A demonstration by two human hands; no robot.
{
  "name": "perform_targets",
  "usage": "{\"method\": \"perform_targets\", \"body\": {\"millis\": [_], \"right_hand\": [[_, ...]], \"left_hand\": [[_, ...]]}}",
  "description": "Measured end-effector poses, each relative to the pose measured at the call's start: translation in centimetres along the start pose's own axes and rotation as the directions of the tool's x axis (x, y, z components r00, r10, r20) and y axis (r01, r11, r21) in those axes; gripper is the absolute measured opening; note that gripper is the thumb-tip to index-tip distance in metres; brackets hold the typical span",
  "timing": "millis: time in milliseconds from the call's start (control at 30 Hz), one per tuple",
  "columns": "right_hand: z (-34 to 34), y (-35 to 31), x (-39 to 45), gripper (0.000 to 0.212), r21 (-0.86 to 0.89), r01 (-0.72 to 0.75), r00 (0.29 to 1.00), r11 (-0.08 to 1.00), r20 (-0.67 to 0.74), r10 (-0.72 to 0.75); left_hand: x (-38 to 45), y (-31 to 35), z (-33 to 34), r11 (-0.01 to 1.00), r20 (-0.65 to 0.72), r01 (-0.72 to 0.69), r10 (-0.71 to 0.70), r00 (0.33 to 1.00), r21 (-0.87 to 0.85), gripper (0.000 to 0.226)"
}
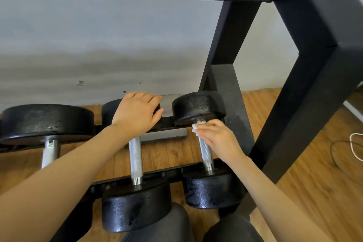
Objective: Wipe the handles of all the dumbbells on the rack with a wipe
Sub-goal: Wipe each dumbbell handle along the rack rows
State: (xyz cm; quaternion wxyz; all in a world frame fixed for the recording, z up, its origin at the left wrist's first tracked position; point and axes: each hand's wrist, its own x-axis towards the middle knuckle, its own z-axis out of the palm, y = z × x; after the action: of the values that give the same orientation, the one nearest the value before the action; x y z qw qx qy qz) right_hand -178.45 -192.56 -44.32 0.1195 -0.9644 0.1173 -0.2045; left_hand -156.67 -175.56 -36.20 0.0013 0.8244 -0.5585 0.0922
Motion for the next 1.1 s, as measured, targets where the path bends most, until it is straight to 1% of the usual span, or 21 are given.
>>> {"method": "perform_targets", "body": {"millis": [100,200,267,333,433,500,567,633,767,800,867,933,1000,1100], "right_hand": [[-0.6,0.2,-0.5,0.036,-0.085,0.124,0.992,0.989,-0.025,-0.126],[-0.7,0.3,0.9,0.034,-0.140,0.157,0.984,0.978,-0.058,-0.166],[-0.4,0.2,1.5,0.035,-0.176,0.171,0.981,0.970,-0.057,-0.183],[-0.1,0.3,1.2,0.035,-0.177,0.188,0.979,0.966,-0.041,-0.198],[0.1,0.4,-0.1,0.033,-0.159,0.228,0.974,0.961,0.029,-0.227],[0.0,0.5,-0.1,0.029,-0.171,0.252,0.968,0.953,0.047,-0.248],[0.0,0.7,0.5,0.025,-0.193,0.253,0.967,0.948,0.025,-0.253],[0.4,1.0,1.3,0.027,-0.219,0.248,0.968,0.944,0.010,-0.252],[1.4,1.2,0.7,0.022,-0.158,0.211,0.974,0.965,-0.052,-0.221],[1.5,1.2,0.3,0.022,-0.144,0.220,0.972,0.965,-0.053,-0.229],[1.3,1.2,-0.2,0.025,-0.133,0.259,0.965,0.957,-0.010,-0.263],[0.9,1.3,0.4,0.029,-0.155,0.278,0.961,0.948,0.026,-0.277],[0.8,1.5,1.5,0.025,-0.189,0.273,0.962,0.943,0.033,-0.272],[1.1,1.4,2.0,0.021,-0.182,0.234,0.972,0.955,0.023,-0.234]], "left_hand": [[0.2,-0.2,0.3,1.000,-0.009,0.003,-0.003,1.000,-0.003,0.050],[0.2,-0.3,0.5,1.000,-0.013,0.005,-0.005,1.000,-0.003,0.050],[0.2,-0.3,0.6,1.000,-0.015,0.006,-0.006,1.000,-0.005,0.051],[0.2,-0.3,0.6,1.000,-0.016,0.004,-0.004,1.000,-0.007,0.051],[0.1,-0.3,0.6,1.000,-0.013,0.003,-0.003,1.000,-0.011,0.052],[0.1,-0.3,0.7,1.000,-0.012,0.002,-0.002,1.000,-0.015,0.053],[0.1,-0.4,0.8,1.000,-0.015,0.001,-0.001,1.000,-0.016,0.053],[0.1,-0.5,0.8,1.000,-0.019,-0.001,0.001,1.000,-0.016,0.052],[0.1,-0.5,0.9,1.000,-0.024,-0.010,0.010,1.000,-0.018,0.049],[0.1,-0.5,0.9,1.000,-0.025,-0.011,0.011,1.000,-0.018,0.049],[0.1,-0.5,1.0,1.000,-0.024,-0.010,0.010,1.000,-0.017,0.049],[0.1,-0.4,1.0,1.000,-0.025,-0.012,0.011,1.000,-0.020,0.048],[0.1,-0.5,1.0,1.000,-0.026,-0.011,0.011,1.000,-0.020,0.048],[0.1,-0.5,1.1,1.000,-0.033,-0.011,0.010,0.999,-0.015,0.049]]}}
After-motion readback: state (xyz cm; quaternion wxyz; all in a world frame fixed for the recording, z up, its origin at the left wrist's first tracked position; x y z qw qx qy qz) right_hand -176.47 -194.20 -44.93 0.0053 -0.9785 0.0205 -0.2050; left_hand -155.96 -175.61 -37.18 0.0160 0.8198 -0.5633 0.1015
